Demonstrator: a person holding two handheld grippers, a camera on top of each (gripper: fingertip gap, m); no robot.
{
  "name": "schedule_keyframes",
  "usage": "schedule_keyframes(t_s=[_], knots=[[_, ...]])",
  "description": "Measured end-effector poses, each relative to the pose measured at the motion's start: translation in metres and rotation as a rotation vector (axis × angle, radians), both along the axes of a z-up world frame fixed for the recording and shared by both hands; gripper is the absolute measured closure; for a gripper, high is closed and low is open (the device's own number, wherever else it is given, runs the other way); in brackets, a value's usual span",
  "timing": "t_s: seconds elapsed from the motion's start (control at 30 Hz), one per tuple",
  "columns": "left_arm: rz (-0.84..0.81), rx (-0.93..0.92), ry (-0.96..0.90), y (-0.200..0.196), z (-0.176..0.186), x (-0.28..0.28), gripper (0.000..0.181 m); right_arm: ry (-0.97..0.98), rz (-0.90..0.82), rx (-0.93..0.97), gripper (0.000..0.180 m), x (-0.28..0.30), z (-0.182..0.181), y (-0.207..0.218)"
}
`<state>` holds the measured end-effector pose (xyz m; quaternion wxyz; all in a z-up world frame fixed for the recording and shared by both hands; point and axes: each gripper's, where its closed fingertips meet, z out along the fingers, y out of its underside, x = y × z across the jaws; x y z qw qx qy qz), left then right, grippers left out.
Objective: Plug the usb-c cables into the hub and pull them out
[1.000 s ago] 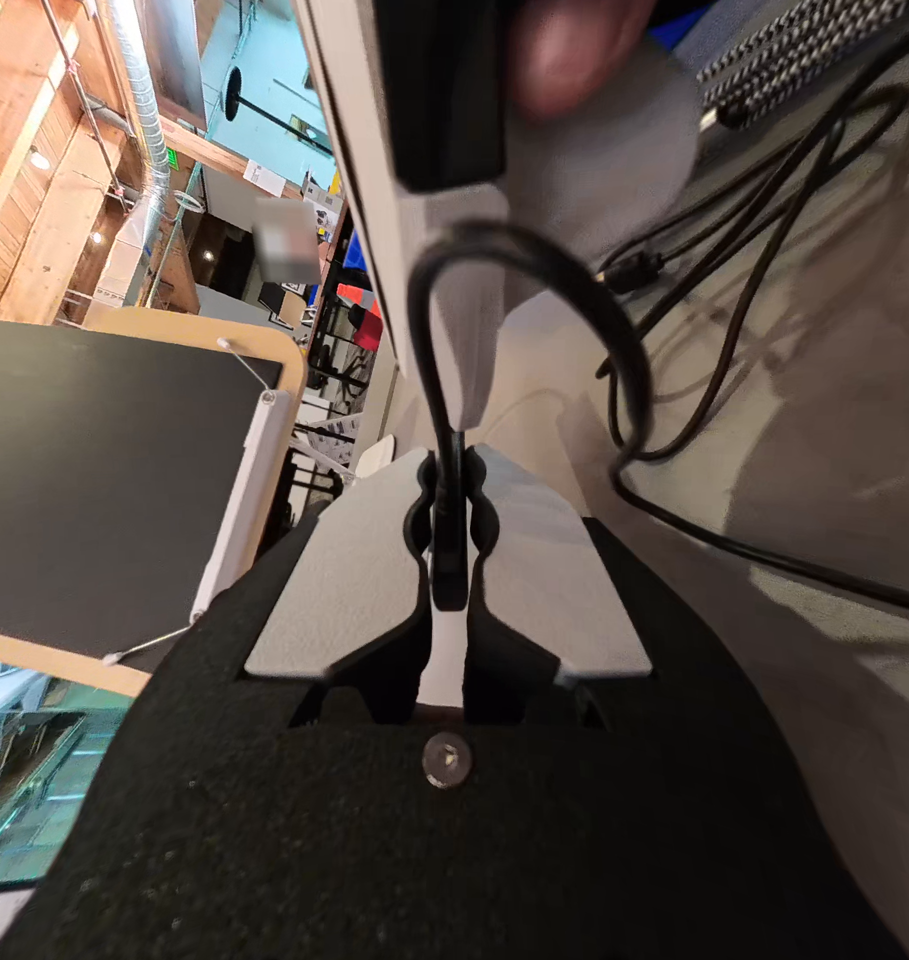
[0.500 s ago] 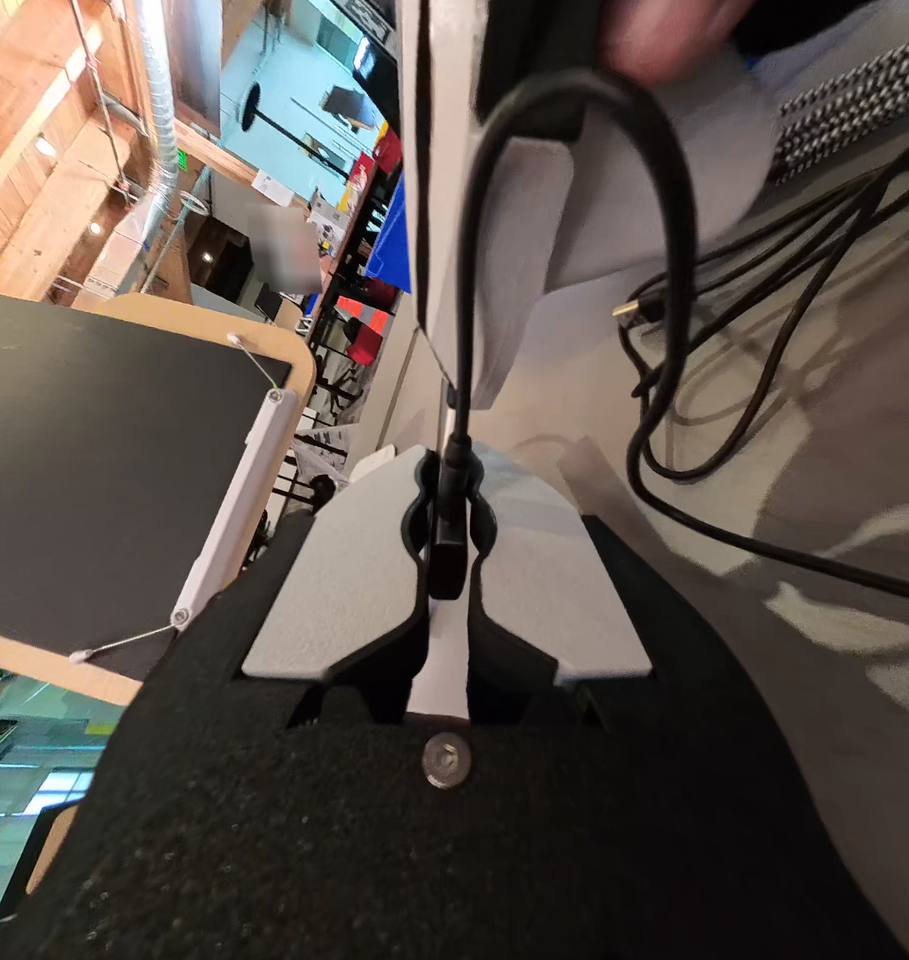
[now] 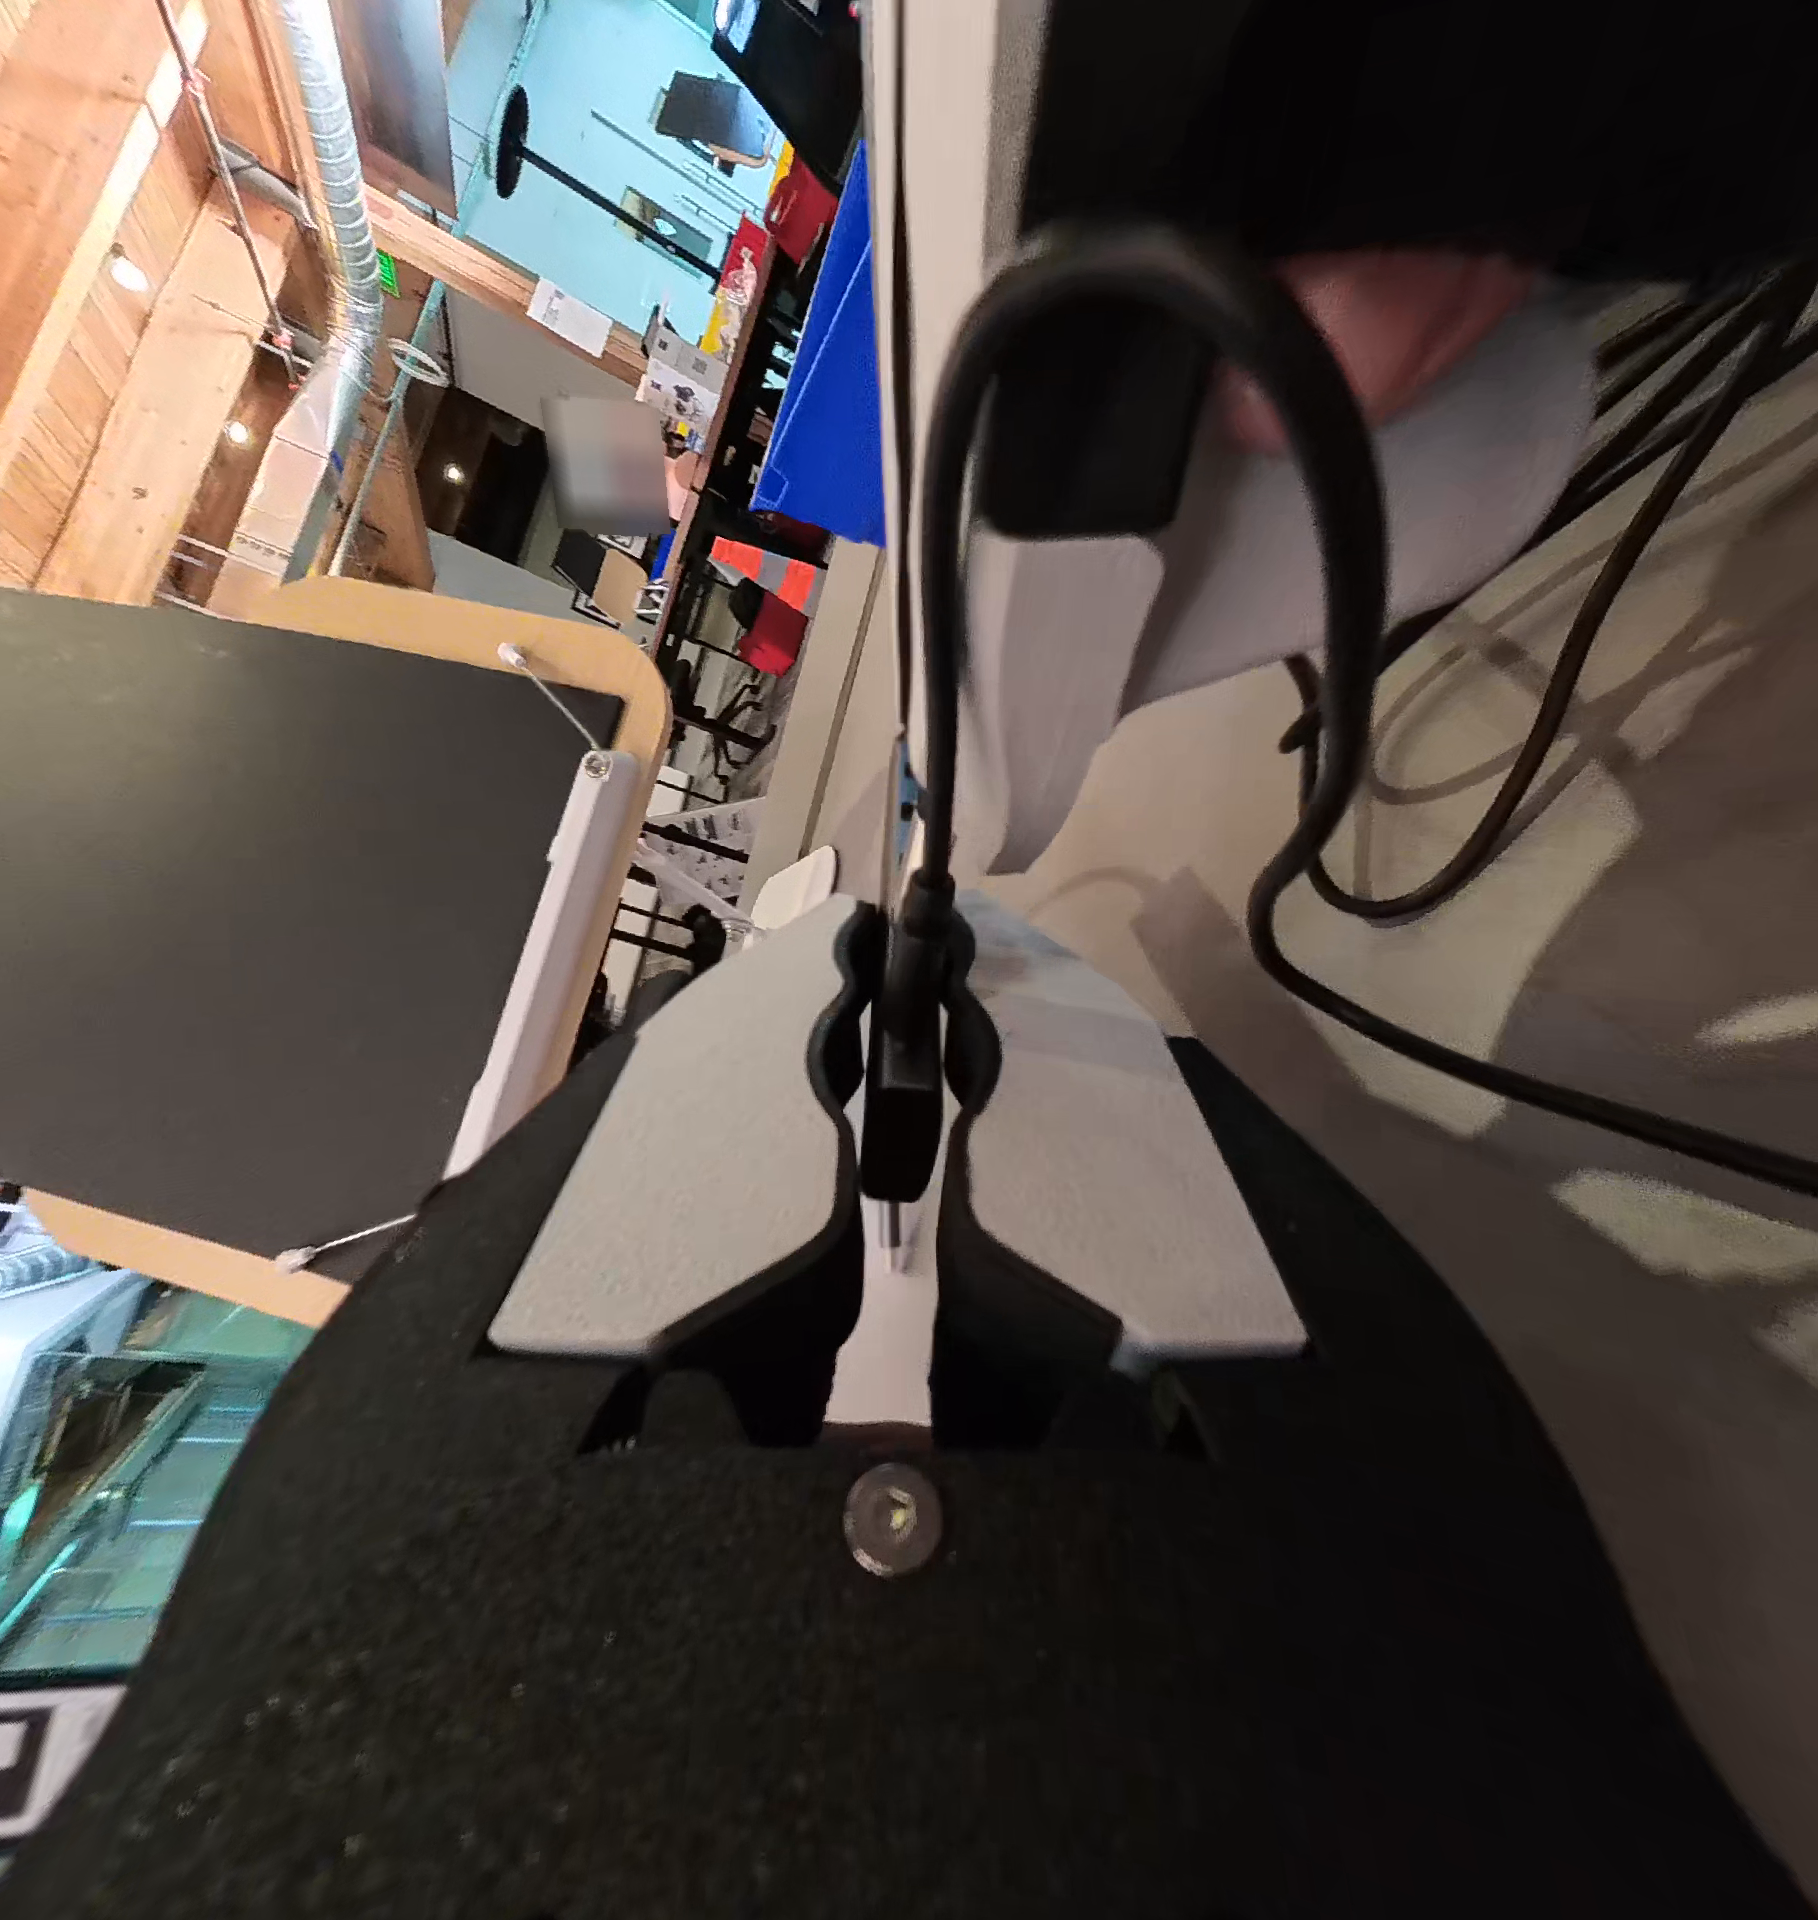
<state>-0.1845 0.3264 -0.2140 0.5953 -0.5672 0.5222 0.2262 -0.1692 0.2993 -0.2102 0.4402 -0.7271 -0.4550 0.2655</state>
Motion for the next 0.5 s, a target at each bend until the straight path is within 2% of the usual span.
schedule_keyframes(t_s=[0.33,0.43,0.5], knots=[[-0.12,0.057,-0.058,-0.009,0.009,0.011,0.17,0.154,0.182,-0.139,0.176,0.011,0.013,-0.008],[-0.109,0.033,-0.032,-0.007,0.005,0.01,0.171,0.158,0.186,-0.124,0.173,0.01,0.011,-0.007],[-0.113,-0.019,-0.043,-0.007,0.002,0.009,0.171,0.152,0.203,-0.063,0.165,0.011,0.014,-0.007]])
